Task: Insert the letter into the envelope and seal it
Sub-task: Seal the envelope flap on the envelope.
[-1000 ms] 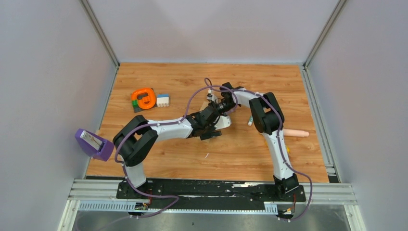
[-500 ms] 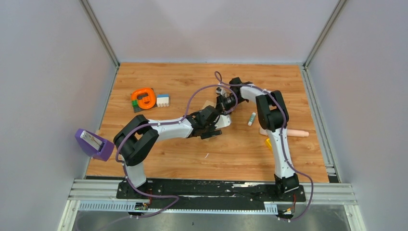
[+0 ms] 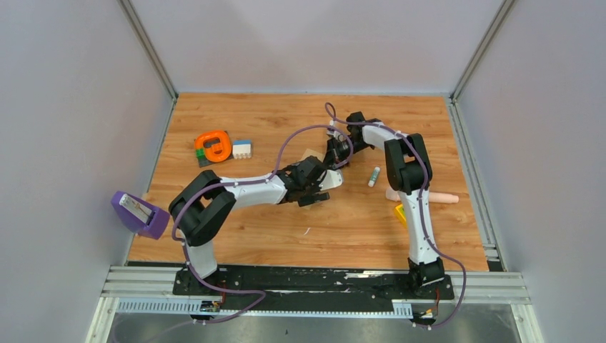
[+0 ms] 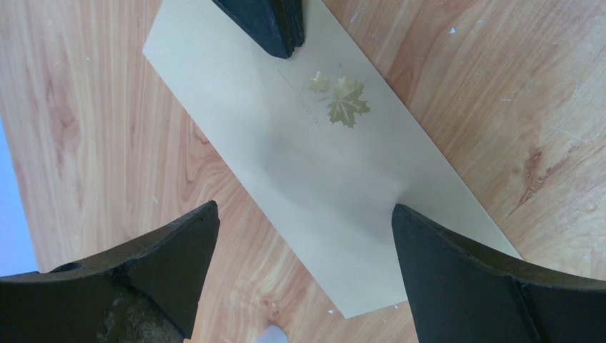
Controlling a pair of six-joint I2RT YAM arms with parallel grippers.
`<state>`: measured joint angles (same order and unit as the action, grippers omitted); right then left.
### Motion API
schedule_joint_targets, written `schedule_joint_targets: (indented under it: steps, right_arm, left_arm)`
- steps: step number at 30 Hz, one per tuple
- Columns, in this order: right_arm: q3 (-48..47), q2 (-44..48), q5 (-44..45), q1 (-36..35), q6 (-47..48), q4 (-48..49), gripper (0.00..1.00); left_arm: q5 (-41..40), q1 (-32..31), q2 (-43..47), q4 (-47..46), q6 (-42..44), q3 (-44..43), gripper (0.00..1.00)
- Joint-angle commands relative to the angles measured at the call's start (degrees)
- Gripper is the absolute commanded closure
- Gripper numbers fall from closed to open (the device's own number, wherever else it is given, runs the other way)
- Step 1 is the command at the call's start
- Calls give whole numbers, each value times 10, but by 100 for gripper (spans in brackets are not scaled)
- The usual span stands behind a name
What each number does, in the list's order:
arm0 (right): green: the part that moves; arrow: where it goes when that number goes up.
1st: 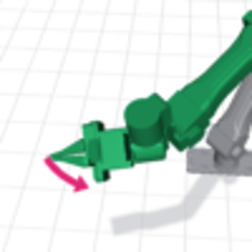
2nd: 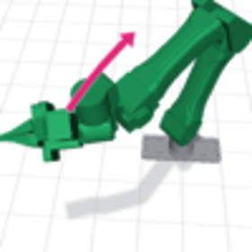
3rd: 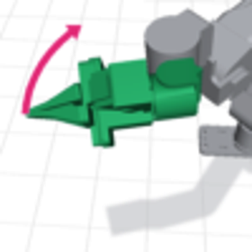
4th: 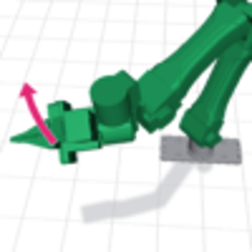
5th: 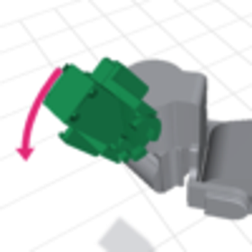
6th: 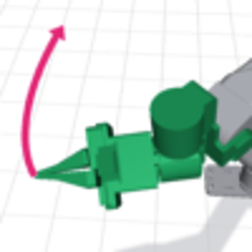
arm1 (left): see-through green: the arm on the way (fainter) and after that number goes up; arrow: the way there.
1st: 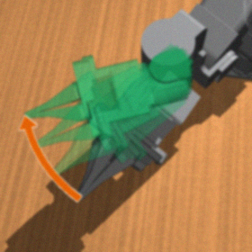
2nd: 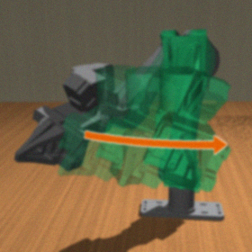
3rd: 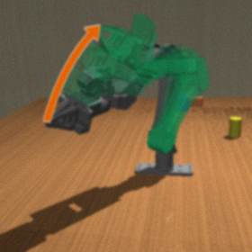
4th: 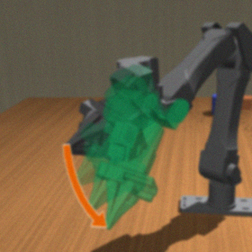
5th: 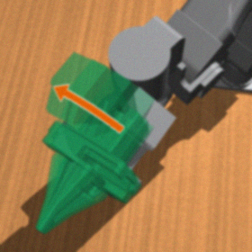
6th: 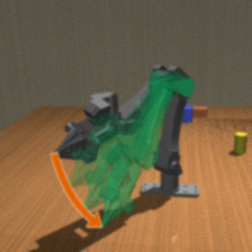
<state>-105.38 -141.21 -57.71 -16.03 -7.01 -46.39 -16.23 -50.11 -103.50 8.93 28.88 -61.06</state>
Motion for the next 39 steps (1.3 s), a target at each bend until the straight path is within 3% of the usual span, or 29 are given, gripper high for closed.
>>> schedule_joint_targets:
  steps: [1,7,11,29,39]
  right_arm:
    - [-1,-18,71,7,19,24,100]
    - [-5,-16,50,7,18,25,100]
    - [-15,-7,23,7,17,25,100]
    - [2,47,-63,-38,9,35,100]
    - [16,1,-21,-68,1,46,100]
  left_arm:
    - [43,19,25,45,-22,-21,0]
    - [133,101,110,51,-67,-43,0]
    - [77,135,107,37,-68,-43,0]
    - [34,123,-35,64,-79,-61,0]
    - [42,122,-32,70,-85,-60,1]
